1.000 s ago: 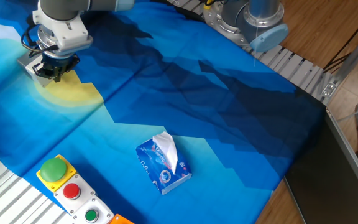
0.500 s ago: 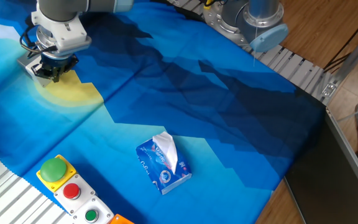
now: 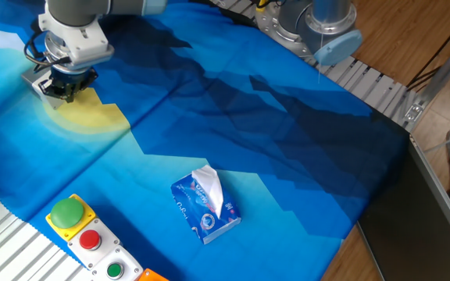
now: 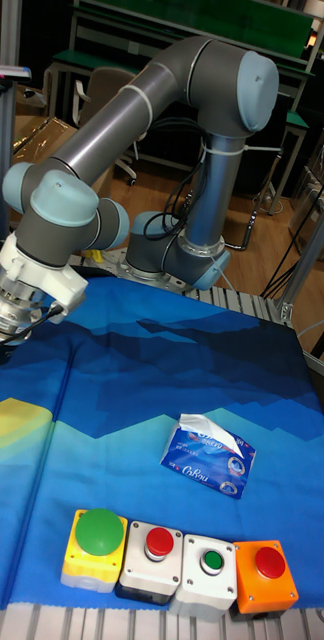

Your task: Press the button horizontally

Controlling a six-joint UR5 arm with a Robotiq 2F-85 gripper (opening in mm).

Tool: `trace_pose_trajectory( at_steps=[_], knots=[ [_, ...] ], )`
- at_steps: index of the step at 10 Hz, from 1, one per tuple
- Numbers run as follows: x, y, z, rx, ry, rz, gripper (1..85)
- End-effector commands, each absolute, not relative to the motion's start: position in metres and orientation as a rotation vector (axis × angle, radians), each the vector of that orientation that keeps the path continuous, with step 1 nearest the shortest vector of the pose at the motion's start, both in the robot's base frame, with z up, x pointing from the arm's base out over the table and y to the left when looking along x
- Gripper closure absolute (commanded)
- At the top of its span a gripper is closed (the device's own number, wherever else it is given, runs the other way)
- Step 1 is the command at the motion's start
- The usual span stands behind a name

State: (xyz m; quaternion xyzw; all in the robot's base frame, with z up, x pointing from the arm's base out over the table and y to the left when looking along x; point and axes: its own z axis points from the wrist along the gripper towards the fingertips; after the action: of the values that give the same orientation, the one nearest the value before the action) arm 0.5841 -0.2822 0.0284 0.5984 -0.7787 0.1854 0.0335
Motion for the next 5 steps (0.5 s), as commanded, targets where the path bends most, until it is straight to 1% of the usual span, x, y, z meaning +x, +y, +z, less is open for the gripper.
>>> trace_pose_trajectory(
  at_steps=[1,5],
  knots=[
    [0.5850,-0.2844,0.0291,1.833,-2.413,0.571,84.7],
    [0.5859,-0.2865,0.0296,1.831,-2.411,0.581,84.7]
  ],
)
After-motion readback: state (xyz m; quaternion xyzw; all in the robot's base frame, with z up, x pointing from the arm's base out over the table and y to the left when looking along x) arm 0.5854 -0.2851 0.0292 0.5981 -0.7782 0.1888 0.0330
